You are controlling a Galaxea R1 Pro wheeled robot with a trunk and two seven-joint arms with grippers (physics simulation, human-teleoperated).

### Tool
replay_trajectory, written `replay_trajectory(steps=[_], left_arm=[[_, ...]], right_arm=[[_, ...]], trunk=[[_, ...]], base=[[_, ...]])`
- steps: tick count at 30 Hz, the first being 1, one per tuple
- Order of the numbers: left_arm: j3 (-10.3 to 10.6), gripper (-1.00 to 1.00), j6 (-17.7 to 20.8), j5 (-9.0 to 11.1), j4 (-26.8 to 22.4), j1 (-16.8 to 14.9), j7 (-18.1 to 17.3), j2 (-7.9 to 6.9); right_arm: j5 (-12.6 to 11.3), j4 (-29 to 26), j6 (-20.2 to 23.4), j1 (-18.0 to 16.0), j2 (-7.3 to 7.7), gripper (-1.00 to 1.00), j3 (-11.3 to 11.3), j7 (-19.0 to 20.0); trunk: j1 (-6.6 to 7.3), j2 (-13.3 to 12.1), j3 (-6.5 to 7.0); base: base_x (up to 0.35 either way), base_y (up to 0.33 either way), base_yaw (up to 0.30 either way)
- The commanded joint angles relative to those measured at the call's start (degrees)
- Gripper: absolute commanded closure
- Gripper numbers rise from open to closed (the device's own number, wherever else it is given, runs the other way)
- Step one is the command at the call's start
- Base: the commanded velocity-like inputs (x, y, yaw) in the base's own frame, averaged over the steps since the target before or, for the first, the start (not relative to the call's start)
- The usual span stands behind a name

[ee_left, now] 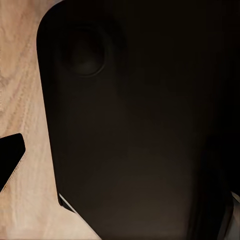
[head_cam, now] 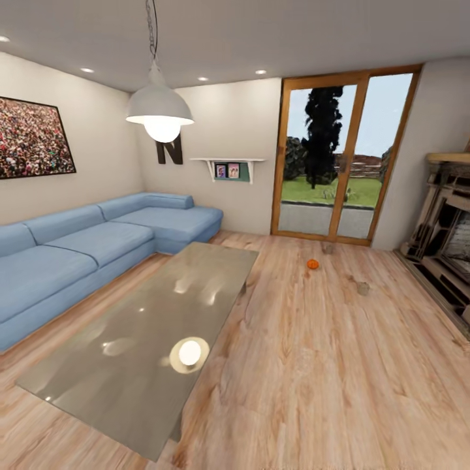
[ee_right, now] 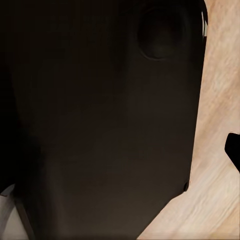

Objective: Place each of the two pumpkins and all three candles from the living room inside a cabinet in the living room (use any cabinet), then make sure every cabinet is closed, and position the cauldron so it is next to a table in the living room.

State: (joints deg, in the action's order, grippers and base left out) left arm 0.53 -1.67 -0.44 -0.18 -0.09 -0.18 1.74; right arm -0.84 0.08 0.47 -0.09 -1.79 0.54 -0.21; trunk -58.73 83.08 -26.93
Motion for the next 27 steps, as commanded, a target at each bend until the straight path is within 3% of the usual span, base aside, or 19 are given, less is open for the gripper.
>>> replay_trajectory(steps=[1,10,16,27], left_arm=[[0.0,-1.0,0.0,0.0,0.0,0.0,0.0,-0.01],[-0.08,-1.0,-1.49,0.0,0.0,0.0,0.0,-0.07],[-0.09,-1.0,-1.96,0.0,0.0,0.0,0.0,-0.21],[-0.11,-1.0,-2.11,0.0,0.0,0.0,0.0,-0.24]], right_arm=[[-0.01,0.0,0.0,0.0,0.01,-1.0,0.04,-0.01],[-0.08,0.0,-2.35,0.0,-0.05,-1.0,0.26,-1.19],[-0.11,0.0,-2.67,0.0,-0.05,-1.0,0.26,-3.14],[-0.87,0.0,-2.65,0.0,0.11,-1.0,0.26,-3.38]], trunk=[[0.0,0.0,0.0],[0.0,0.0,0.0],[0.0,0.0,0.0],[0.0,0.0,0.0]], base=[[-0.002,0.0,-0.274],[0.0,0.0,-0.283],[0.0,0.0,-0.286],[0.0,0.0,-0.286]])
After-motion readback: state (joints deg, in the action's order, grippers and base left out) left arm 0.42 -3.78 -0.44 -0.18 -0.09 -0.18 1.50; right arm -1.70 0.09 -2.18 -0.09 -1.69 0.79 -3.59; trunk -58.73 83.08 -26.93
